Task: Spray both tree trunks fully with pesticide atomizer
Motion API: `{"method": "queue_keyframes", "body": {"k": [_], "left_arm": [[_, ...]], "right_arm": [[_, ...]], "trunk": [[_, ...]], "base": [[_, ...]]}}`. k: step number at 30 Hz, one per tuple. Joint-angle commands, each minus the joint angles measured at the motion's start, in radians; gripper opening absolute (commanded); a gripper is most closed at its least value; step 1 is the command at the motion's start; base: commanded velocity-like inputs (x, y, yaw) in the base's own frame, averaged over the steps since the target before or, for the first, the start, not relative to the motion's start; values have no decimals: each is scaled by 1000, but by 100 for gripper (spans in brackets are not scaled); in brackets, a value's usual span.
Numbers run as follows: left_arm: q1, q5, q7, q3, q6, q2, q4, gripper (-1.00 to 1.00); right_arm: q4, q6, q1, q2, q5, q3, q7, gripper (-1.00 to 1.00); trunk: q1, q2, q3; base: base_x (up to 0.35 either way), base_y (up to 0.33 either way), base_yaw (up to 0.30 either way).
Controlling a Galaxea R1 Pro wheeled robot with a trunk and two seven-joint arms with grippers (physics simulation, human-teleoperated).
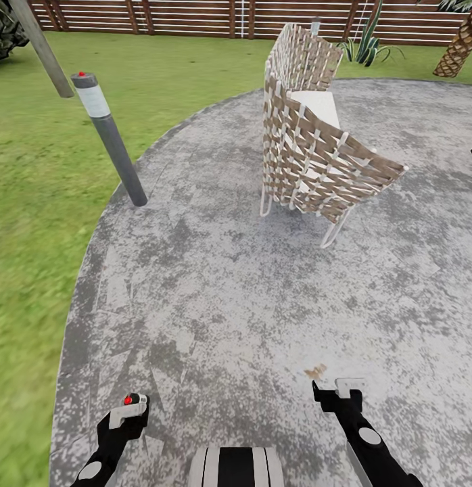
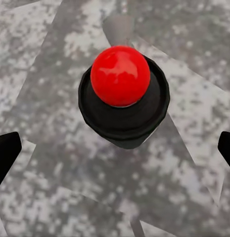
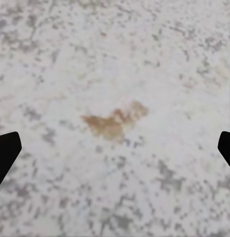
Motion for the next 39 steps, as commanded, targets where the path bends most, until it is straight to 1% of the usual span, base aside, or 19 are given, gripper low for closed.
{"method": "queue_keyframes", "body": {"k": [1,39], "left_arm": [[0,1,1,1,-3,0,1,100],[0,2,2,1,-5,0,0,100]], "right_arm": [[1,-3,0,0,0,1,-3,100],[1,-3,0,0,0,1,-3,100]], "trunk": [[0,0,-1],[0,0,-1]], "base": [[0,0,0],[30,0,0]]}}
